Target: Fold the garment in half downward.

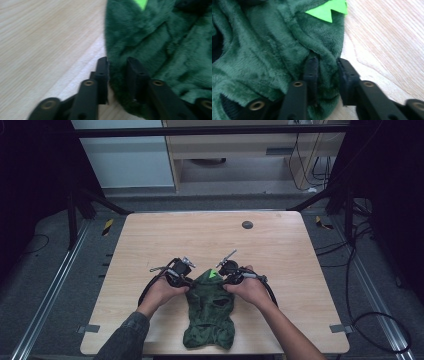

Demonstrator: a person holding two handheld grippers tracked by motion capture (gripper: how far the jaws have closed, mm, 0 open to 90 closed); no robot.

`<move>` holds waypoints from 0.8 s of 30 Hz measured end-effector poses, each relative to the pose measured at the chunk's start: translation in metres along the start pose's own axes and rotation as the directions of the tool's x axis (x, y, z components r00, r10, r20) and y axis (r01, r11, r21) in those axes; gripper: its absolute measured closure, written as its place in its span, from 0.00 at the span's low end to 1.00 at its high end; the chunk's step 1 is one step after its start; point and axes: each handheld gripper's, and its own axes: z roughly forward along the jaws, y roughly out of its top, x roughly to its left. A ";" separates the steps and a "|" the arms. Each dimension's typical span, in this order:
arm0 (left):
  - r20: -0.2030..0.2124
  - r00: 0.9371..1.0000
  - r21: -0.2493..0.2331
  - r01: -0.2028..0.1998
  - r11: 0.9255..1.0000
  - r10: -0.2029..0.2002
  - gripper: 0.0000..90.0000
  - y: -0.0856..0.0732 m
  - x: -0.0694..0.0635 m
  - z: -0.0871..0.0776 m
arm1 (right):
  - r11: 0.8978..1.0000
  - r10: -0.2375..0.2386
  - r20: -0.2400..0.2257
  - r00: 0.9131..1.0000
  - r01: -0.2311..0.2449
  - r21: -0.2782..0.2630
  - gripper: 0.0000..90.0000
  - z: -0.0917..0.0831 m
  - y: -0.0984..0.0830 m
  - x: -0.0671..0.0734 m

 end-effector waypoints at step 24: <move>-0.012 1.000 -0.074 -0.007 0.997 0.006 0.98 0.006 -0.001 -0.027 | 0.989 -0.086 -0.012 0.996 0.084 -0.122 0.95 -0.039 0.010 -0.004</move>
